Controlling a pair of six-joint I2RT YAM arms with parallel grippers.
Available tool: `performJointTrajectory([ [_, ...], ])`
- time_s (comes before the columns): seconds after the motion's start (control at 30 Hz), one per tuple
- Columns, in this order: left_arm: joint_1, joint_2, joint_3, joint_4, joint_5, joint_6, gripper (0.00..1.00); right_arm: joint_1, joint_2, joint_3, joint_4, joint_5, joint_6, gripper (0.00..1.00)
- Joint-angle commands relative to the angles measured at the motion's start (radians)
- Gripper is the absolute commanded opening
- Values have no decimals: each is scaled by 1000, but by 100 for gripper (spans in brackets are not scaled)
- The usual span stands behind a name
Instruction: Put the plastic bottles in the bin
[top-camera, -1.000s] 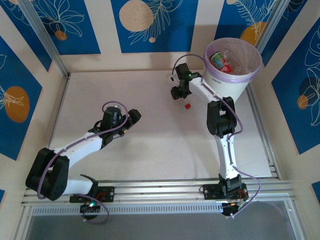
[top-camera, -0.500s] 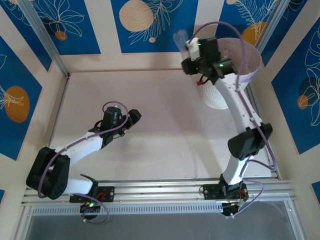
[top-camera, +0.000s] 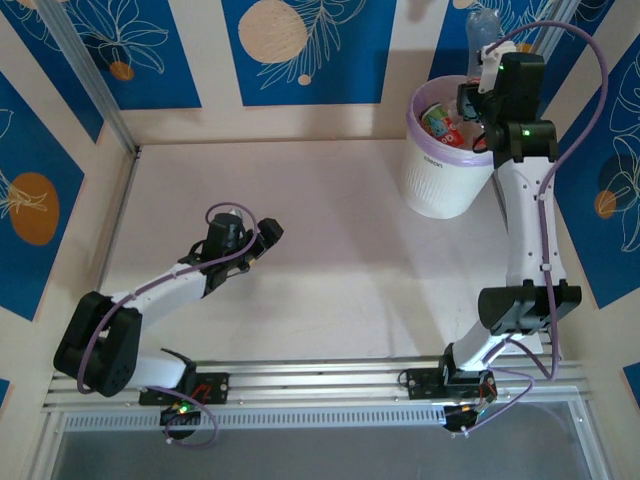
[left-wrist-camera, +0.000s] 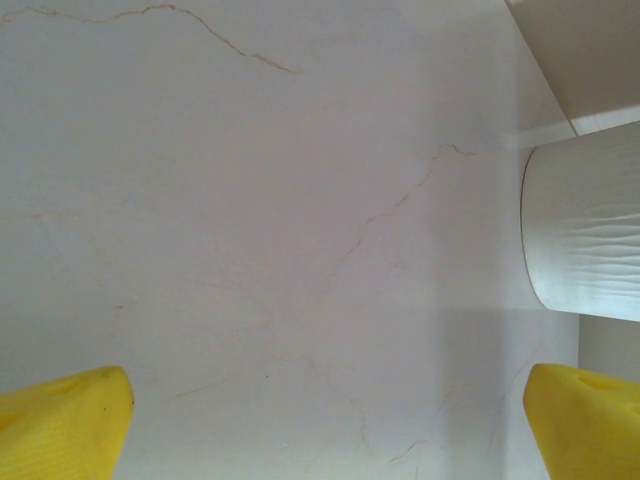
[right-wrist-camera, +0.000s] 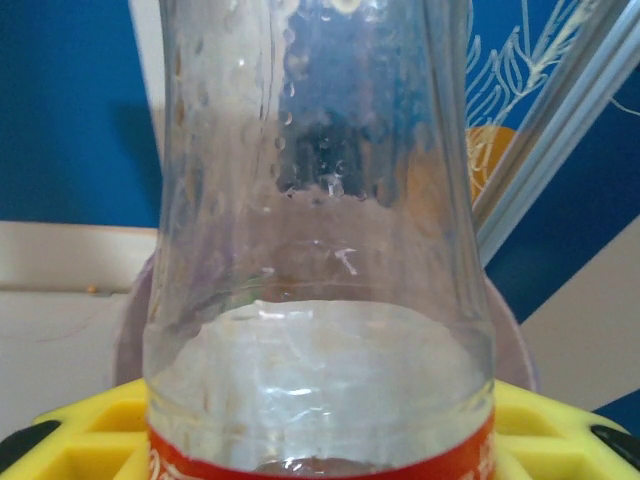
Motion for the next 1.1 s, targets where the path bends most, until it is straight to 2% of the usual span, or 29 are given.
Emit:
performJointTrajectory([
  [0.0,6,9,10,22,21,-5,100,-20,54,29,76,11,3,10],
  [0.17,3,4,9,22,22,-7,100,-71,111,42,120,-27,23,9],
  [0.23,2,4,10,24,22,-6,100,-82,140,53,131,-33,29,0],
  [0.5,-1,3,14,27,18,-10,100,-120,200,76,142,-44,44,0],
  [0.77,-5,9,24,21,20,-5,100,-140,229,10,142,-83,74,1],
  [0.97,-5,7,24,19,17,-7,100,-151,266,-5,129,-111,96,8],
  [1.07,-5,9,27,17,15,-6,100,-154,269,-15,121,-125,109,30],
])
